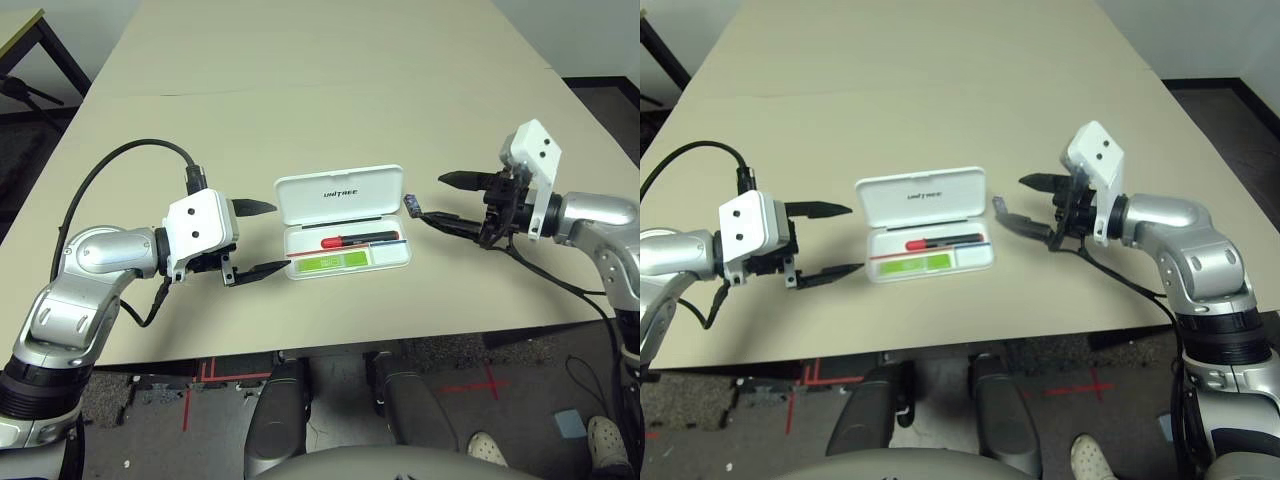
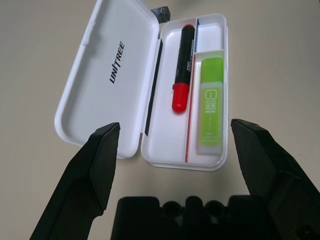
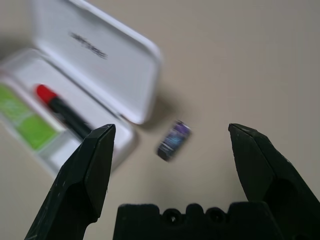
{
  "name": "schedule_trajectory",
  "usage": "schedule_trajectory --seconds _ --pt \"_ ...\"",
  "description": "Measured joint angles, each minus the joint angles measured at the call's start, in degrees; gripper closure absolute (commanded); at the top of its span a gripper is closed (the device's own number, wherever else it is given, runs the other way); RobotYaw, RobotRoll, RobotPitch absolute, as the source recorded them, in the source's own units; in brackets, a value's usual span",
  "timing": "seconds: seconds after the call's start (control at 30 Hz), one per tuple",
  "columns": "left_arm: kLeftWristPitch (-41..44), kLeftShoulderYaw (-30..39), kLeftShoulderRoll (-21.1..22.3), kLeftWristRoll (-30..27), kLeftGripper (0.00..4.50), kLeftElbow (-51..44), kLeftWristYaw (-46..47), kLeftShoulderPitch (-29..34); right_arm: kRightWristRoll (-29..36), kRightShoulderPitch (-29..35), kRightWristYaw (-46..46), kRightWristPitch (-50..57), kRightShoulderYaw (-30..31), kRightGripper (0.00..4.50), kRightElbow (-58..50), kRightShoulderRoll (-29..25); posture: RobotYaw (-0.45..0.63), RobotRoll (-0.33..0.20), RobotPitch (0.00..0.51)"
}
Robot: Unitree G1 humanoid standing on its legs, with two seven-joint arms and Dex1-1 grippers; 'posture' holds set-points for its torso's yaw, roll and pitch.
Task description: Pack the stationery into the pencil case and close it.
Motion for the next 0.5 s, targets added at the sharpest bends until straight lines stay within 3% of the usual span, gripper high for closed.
schedule_trajectory --seconds 0.33,0.5 --pt "-0.7 -0.8 0.9 0.6 0.03 1.5 0.0 -0.7 -5.3 -0.1 -22.4 8.7 0.0 0.0 -0.5 18.0 0.01 0.0 0.185" --pt "-0.7 -0.8 1.0 0.7 0.03 1.4 0.0 -0.7 -6.2 0.7 -26.3 9.6 0.1 0.0 -0.9 22.0 0.01 0.0 0.186"
